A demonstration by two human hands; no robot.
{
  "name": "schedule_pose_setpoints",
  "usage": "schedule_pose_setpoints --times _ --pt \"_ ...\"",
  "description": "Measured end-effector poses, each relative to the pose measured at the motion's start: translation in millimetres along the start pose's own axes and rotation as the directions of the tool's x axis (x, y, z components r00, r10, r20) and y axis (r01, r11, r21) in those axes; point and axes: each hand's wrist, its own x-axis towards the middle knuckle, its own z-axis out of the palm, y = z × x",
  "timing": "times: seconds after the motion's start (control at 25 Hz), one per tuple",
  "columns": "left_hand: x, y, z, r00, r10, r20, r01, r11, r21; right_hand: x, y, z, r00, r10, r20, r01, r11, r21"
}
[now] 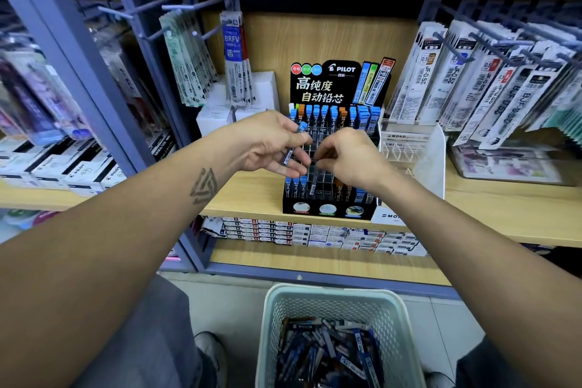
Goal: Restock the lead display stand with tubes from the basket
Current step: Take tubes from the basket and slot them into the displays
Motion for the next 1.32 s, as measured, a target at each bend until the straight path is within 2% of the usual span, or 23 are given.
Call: schedule_pose_setpoints --times 0.12,0.32,0.52,0.6,0.68,0.76,0.8,0.84,1.0,1.08,1.16,1.24,1.32 --pt "0.7 -1.0 0.4 1.0 0.01 -0.008 -0.01 1.0 -0.003 -0.1 -1.5 10.3 1.0 -0.004 0.028 0.005 0.999 -0.042" --pt "0.2 -2.6 -1.9 1.0 0.011 -0.024 -0.011 1.0 0.013 -5.0 -4.5 22.2 0.998 -0.044 0.04 0.051 0.976 -0.211" --pt "-3.1 -3.6 -2.2 1.0 -0.025 -0.009 0.025 0.999 0.034 -3.5 -2.0 24.9 0.998 -0.057 0.025 0.062 0.959 -0.278" --pt "-4.4 -3.6 -2.1 0.999 -0.045 0.022 0.044 0.998 0.038 0.4 -1.0 17.1 0.999 -0.01 -0.035 0.005 0.99 -0.138" --pt "-5.5 -3.3 -1.5 0.996 -0.064 0.056 0.061 0.997 0.054 0.8 -3.7 4.7 0.992 0.106 -0.07 -0.089 0.972 0.216" --pt "-5.4 -3.2 0.0 0.993 -0.082 0.082 0.076 0.995 0.072 -4.0 -7.1 -4.8 0.982 0.187 -0.009 -0.146 0.793 0.592" --pt "-5.1 -3.1 1.0 0.992 -0.09 0.094 0.082 0.994 0.078 -5.8 -7.6 -7.0 0.983 0.183 0.0 -0.135 0.726 0.674" --pt "-4.5 -3.2 2.4 0.99 -0.094 0.109 0.085 0.993 0.086 -7.3 -7.5 -8.3 0.986 0.165 -0.013 -0.109 0.707 0.699" --pt "-0.5 -5.3 8.2 0.987 -0.094 0.131 0.075 0.987 0.144 -9.9 -5.7 -11.7 0.99 0.133 -0.055 -0.063 0.746 0.663" --pt "3.6 -6.0 7.7 0.998 -0.05 0.04 0.04 0.973 0.226 -9.2 -3.1 -17.2 0.988 0.139 -0.069 -0.067 0.784 0.617" --pt "7.8 -6.5 5.1 0.995 0.063 -0.073 -0.034 0.938 0.344 -7.4 1.0 -20.7 0.99 0.116 -0.08 -0.061 0.863 0.502" --pt "10.2 -6.9 3.3 0.97 0.223 -0.097 -0.146 0.852 0.502 -7.8 1.9 -18.5 0.994 0.079 -0.073 -0.056 0.959 0.278" --pt "9.2 -8.2 5.3 0.935 0.354 0.0 -0.257 0.679 0.688 -10.2 0.2 -10.4 0.998 0.032 -0.053 -0.026 0.992 0.125"
